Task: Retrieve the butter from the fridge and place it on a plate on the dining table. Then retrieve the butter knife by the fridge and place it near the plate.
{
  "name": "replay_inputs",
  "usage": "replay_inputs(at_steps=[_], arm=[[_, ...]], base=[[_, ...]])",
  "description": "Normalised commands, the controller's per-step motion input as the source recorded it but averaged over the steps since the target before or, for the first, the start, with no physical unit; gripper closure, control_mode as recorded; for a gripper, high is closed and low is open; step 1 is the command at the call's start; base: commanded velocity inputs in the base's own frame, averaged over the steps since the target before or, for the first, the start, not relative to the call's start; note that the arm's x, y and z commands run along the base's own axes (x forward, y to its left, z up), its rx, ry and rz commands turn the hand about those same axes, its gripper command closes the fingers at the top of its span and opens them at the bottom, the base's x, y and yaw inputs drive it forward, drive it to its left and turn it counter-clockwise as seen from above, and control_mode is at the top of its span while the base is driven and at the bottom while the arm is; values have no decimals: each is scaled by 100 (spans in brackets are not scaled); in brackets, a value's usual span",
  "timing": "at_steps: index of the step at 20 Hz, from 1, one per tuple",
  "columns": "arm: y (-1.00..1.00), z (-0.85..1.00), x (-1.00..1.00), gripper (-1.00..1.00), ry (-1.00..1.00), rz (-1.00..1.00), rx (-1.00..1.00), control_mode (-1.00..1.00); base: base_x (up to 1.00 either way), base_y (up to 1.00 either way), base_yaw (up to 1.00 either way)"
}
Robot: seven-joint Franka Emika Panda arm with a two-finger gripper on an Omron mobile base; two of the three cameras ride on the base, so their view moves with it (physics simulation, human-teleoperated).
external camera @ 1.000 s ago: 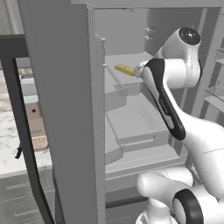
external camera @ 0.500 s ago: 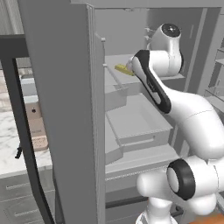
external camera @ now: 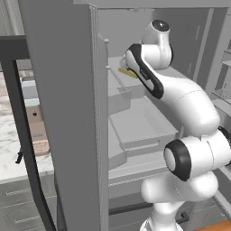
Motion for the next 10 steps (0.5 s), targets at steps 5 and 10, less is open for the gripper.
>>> replay_inputs(at_steps=[5,10], arm=[[0,-9,74,-100,7,6,0,-100],[0,-10,64,-100,4,6,0,-100]], base=[[0,0,0],[0,0,0]])
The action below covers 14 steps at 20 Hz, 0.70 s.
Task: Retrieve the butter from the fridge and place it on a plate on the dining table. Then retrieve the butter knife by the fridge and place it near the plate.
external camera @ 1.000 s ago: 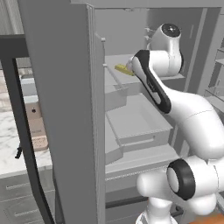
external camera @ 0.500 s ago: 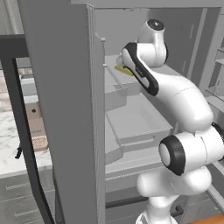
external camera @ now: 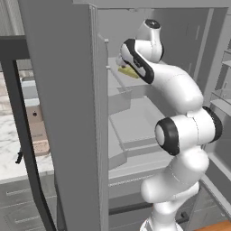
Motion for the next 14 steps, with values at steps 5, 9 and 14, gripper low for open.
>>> replay_inputs(at_steps=[5,9,14], arm=[[10,-4,19,-100,7,2,0,-100],[19,-17,0,-100,1,0,-1,-100],[9,-32,1,-100,0,0,-4,-100]], base=[[0,0,0],[0,0,0],[0,0,0]])
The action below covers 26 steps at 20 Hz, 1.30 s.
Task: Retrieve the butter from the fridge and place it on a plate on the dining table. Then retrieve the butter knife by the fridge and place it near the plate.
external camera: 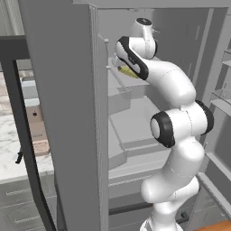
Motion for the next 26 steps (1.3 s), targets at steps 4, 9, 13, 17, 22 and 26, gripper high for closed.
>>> replay_inputs(at_steps=[4,9,13,17,22,26], arm=[[-1,-40,3,-100,0,1,-3,-100],[0,-27,0,-100,0,4,0,-100],[0,-31,0,-100,0,2,-1,-100],[0,-14,0,-100,0,2,-1,-100],[0,-3,0,100,0,3,0,-100],[0,-2,0,100,0,3,0,-100]], base=[[0,0,0],[0,0,0],[0,0,0],[0,0,0],[0,0,0],[0,0,0]])
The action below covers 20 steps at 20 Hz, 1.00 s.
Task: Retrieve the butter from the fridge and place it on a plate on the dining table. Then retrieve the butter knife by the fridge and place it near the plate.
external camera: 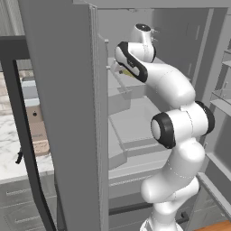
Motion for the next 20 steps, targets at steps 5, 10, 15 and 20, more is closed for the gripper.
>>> replay_inputs(at_steps=[5,10,15,20], arm=[[0,-1,1,100,0,1,0,-100],[1,0,11,100,0,-17,0,-100],[-2,4,0,100,0,-32,0,-100],[-2,6,-4,100,1,-30,1,-100]], base=[[0,0,0],[0,0,0],[0,0,0],[0,0,0]])
